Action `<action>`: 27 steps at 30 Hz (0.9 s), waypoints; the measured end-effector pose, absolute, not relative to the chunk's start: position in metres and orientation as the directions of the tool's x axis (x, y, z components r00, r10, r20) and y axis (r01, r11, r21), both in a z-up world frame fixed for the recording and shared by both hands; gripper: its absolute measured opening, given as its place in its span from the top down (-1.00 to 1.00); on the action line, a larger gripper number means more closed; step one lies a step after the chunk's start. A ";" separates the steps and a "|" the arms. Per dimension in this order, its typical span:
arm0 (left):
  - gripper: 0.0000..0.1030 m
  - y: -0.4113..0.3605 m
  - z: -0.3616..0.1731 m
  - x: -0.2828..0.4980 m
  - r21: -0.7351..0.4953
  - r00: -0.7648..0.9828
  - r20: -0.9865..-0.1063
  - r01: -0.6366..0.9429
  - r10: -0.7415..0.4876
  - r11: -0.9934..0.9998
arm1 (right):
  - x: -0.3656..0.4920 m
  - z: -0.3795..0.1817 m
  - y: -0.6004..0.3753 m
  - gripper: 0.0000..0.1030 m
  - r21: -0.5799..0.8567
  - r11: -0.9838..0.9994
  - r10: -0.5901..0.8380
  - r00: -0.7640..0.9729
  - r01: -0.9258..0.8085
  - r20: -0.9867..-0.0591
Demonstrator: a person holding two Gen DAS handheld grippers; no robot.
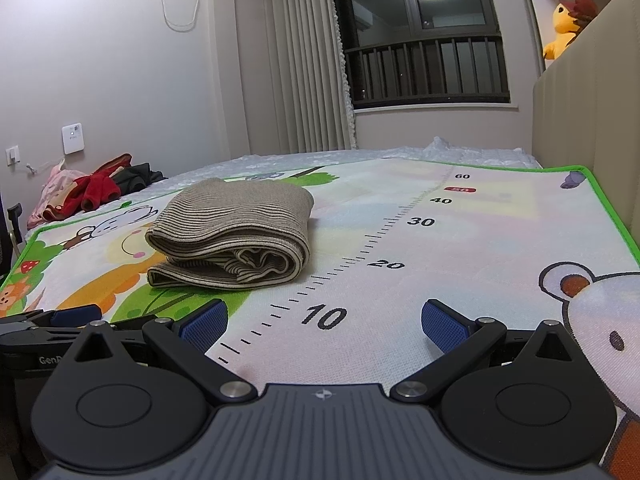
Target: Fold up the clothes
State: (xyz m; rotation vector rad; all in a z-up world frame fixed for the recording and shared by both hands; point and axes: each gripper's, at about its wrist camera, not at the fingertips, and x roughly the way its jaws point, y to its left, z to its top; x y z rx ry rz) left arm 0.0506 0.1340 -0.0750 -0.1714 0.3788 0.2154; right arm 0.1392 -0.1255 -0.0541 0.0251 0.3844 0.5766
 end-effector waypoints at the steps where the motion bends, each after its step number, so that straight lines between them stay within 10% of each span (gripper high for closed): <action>1: -1.00 0.134 -0.075 0.050 -0.128 0.907 -0.384 -0.238 0.174 0.963 | 0.139 -0.054 -0.126 -1.00 0.130 0.840 0.536 0.770 -0.527 -0.346; 27: -1.00 0.132 -0.076 0.052 -0.106 0.903 -0.388 -0.243 0.185 0.964 | 0.138 -0.054 -0.128 -1.00 0.125 0.842 0.533 0.776 -0.524 -0.336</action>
